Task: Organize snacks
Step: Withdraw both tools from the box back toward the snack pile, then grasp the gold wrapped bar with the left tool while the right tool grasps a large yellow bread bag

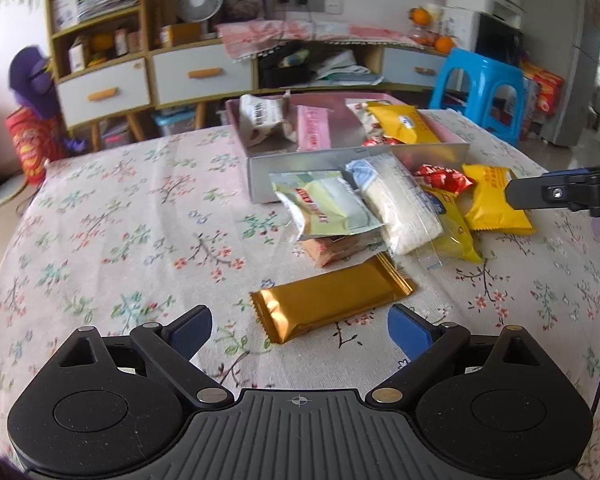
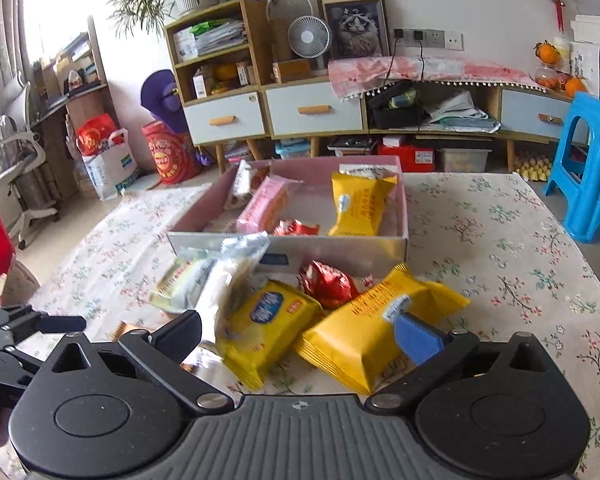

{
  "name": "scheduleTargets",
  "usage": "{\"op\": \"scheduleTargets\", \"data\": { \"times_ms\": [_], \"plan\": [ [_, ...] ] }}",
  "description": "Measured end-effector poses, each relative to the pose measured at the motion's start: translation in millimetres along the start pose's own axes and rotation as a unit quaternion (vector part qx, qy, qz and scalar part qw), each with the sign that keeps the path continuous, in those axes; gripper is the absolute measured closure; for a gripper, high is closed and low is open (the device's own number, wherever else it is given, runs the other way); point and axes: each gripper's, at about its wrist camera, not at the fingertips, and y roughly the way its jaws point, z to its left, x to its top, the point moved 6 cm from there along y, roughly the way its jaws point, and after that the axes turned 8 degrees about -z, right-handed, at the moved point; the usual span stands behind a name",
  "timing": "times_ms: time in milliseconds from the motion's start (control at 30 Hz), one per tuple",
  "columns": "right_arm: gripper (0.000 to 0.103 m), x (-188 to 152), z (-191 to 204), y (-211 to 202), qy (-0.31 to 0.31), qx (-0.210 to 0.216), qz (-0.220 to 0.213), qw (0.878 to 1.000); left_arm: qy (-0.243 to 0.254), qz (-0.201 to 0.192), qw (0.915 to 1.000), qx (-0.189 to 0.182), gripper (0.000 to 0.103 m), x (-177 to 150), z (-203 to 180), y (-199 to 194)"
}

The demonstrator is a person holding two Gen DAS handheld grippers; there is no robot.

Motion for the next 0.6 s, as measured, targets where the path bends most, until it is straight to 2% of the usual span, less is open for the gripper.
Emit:
{"op": "scheduleTargets", "data": {
  "times_ms": [100, 267, 433, 600],
  "plan": [
    [0.008, -5, -3, 5, -0.004, -0.005, 0.008, 1.000, 0.041, -0.017, 0.9985, -0.034, 0.007, 4, -4, 8],
    [0.008, -6, -10, 14, 0.001, -0.024, 0.012, 1.000, 0.061, 0.006, 0.9936, -0.095, 0.007, 6, -9, 30],
    [0.008, -3, -17, 28, 0.014, -0.045, 0.013, 0.999, 0.064, 0.025, 0.9922, -0.105, 0.010, 6, -9, 47],
    [0.008, -3, -27, 47, 0.025, -0.071, 0.019, 0.997, 0.055, 0.028, 0.9933, -0.098, 0.018, 7, -4, 47]
  ]
}}
